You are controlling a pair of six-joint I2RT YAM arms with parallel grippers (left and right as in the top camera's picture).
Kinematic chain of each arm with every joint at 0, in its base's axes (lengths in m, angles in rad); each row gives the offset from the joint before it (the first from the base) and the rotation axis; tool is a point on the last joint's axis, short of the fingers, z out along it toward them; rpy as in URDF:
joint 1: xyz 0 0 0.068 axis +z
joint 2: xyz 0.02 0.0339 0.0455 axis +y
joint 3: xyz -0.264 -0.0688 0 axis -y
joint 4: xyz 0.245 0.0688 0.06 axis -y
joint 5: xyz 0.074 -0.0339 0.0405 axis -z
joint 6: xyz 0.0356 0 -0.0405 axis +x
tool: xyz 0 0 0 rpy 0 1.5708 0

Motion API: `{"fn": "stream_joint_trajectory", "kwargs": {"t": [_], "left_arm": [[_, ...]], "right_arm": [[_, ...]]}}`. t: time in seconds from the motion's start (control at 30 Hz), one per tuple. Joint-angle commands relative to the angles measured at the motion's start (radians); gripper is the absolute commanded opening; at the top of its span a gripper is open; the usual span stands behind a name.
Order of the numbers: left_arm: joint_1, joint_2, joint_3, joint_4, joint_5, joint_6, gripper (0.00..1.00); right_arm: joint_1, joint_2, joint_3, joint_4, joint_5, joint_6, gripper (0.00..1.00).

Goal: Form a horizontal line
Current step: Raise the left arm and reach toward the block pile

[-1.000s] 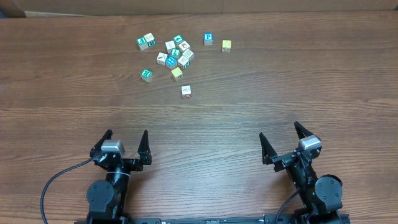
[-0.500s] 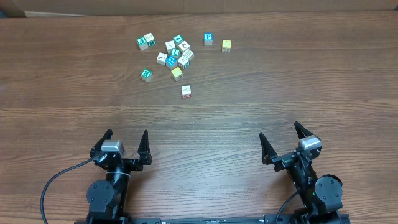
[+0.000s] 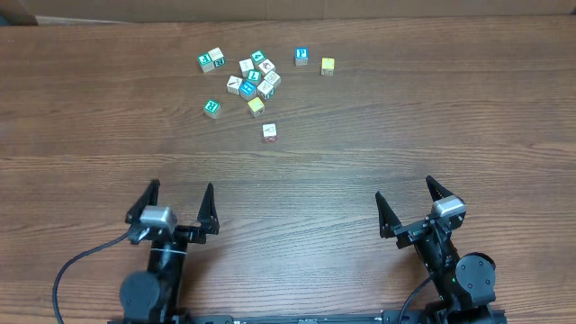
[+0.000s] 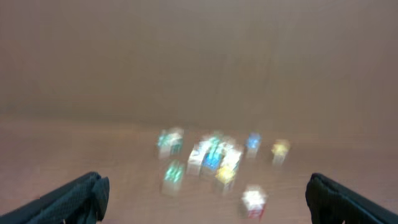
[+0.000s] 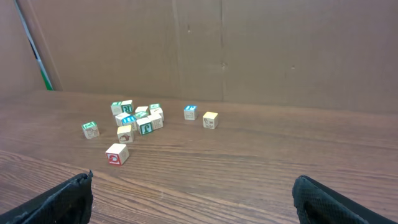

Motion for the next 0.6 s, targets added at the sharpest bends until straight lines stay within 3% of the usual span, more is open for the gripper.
{"fn": "stream_joint_trajectory", "kwargs": {"t": [0.0,0.23,0.57], "left_arm": [[0.002,-0.010,0.087,0.106,0.116,0.039,0.99],[0.002,0.019,0.435,0.060,0.125,0.038,1.00],[0.002,0.382,1.066,-0.352,0.152,0.071,1.00]], "right_arm": [[-0.004,-0.008,-0.010,0.005,0.008,0.006,1.00],[-0.003,-0.008,-0.010,0.005,0.008,0.006,1.00],[-0.004,-0.008,-0.010,0.005,0.008,0.006,1.00]]}}
